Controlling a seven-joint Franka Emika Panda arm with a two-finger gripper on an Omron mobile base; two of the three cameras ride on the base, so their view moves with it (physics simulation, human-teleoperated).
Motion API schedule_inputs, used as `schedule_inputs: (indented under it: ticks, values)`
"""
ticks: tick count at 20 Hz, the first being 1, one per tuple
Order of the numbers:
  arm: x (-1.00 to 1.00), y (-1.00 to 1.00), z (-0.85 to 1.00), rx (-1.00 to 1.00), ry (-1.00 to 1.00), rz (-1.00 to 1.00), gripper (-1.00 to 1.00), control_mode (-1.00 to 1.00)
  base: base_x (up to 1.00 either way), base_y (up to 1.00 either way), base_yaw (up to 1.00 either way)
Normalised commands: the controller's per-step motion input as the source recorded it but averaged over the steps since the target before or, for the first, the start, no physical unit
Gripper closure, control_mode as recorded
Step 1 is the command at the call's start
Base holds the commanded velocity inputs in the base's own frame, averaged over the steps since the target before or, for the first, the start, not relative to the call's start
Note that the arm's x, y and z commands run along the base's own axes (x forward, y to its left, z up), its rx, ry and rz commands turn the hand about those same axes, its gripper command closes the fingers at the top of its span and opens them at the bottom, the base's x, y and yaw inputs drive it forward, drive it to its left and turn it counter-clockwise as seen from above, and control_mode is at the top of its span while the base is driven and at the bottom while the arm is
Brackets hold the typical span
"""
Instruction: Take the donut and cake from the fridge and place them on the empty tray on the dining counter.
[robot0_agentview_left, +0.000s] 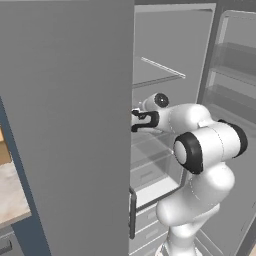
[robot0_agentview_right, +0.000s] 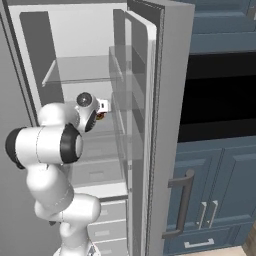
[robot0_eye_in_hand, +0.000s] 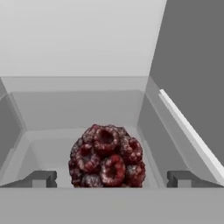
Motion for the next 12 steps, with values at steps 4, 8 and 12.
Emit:
schedule_inputs:
  ticks: [4,8,12]
  values:
    - [0.01,0.04,-0.3,0.0,0.0,0.0,-1.0,-1.0,0.0,0.0,0.0]
    - [0.01,0.0,-0.21,0.0,0.0,0.0,-1.0,-1.0,0.0,0.0,0.0]
    - [0.07,0.0,-0.15,0.0,0.0,0.0,-1.0,-1.0,0.0,0.0,0.0]
